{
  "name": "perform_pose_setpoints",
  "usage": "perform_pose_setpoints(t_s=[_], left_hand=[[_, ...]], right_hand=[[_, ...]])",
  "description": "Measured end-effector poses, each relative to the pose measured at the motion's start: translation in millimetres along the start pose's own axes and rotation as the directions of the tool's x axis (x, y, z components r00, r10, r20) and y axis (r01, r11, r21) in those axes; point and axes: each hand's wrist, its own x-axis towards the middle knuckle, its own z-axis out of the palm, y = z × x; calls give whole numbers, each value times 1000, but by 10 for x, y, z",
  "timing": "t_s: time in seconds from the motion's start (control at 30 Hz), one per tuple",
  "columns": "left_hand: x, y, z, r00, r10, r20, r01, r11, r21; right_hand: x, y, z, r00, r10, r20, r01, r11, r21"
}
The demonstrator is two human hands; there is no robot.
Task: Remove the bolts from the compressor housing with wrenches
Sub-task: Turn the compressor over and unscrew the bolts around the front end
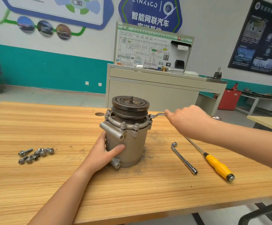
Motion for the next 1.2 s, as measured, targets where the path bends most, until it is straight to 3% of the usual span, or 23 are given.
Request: perform_pose_setpoints(t_s=[0.1,0.2,0.33,0.4,0.47,0.57,0.63,0.67,0.73,0.8,0.87,0.93,1.0,1.07,1.1,1.2], left_hand=[[-1,8,-3,1000,1,8,-1,1000,-12],[-1,13,-13,1000,-14,10,14,1000,-19],[1,6,-21,1000,-17,14,17,1000,-6],[10,16,-25,1000,-15,18,15,1000,17],[1,59,-33,1000,-18,-16,18,1000,4],[-22,139,-72,997,-7,-83,3,999,-54],[-48,192,-102,993,-42,-113,36,998,-60],[-72,218,-113,986,-65,-155,58,997,-53],[-165,305,-144,941,-44,-335,40,999,-21],[-258,521,-229,835,144,-531,-117,990,84],[-256,885,-306,721,391,-572,-317,920,230],[-142,1338,-279,658,671,-342,-528,735,425],[58,1697,-130,637,769,51,-673,522,524],[268,1909,88,696,607,383,-688,413,596],[376,1953,192,732,482,482,-668,368,646],[650,1887,442,791,168,588,-609,128,783]], right_hand=[[215,99,225,997,55,-55,-50,994,94],[518,-57,481,988,103,-115,-64,952,301],[731,-375,727,968,221,-118,-95,760,642],[686,-472,840,933,336,-133,-102,597,795],[574,-538,886,853,514,-95,-92,328,940],[401,-632,800,716,668,203,-29,-263,964],[302,-734,735,684,575,448,25,-633,774],[259,-793,715,680,534,502,50,-717,695],[181,-937,693,687,516,512,90,-760,644],[145,-1062,682,703,504,502,101,-769,631],[150,-1136,680,735,449,507,74,-797,599],[183,-1161,662,795,334,506,30,-855,517],[222,-1169,638,844,197,499,-20,-918,395],[240,-1168,640,862,122,492,-40,-951,306],[246,-1168,650,868,105,485,-38,-960,277],[240,-1183,696,876,78,476,-46,-969,243]])
